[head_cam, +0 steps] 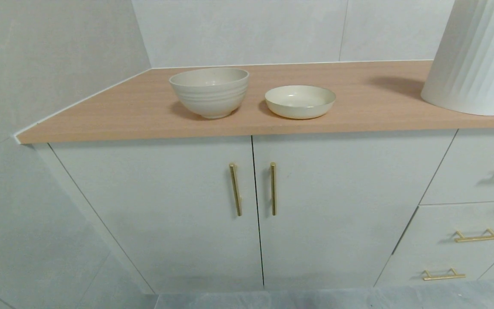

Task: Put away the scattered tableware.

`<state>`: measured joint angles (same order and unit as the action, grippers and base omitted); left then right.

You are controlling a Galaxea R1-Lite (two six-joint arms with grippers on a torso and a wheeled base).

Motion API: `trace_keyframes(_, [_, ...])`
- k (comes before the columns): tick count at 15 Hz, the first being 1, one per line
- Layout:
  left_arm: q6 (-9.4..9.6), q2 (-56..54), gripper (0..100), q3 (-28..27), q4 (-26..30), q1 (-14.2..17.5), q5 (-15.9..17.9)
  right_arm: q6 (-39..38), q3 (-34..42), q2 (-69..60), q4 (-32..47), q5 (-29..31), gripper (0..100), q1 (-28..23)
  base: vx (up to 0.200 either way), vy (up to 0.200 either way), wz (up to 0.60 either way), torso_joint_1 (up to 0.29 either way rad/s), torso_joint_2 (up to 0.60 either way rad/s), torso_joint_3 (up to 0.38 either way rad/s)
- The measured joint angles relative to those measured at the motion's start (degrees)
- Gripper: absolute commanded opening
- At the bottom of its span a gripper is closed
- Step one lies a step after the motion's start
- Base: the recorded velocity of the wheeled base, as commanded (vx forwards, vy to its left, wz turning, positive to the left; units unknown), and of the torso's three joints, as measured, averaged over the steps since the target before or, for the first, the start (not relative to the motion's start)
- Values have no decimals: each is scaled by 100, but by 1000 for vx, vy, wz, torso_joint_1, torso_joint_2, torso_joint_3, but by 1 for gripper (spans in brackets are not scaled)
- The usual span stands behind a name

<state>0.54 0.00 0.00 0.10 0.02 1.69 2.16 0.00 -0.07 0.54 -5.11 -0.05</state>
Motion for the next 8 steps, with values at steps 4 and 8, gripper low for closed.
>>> trace_keyframes(4, [0, 0, 100, 0, 1, 2, 0, -2, 0, 0, 0, 11, 100, 5, 0, 0, 0, 0, 0, 0])
trace_keyframes(8, [0, 0, 100, 0, 6, -2, -2, 9, 0, 0, 0, 11, 100, 0, 0, 0, 0, 0, 0, 0])
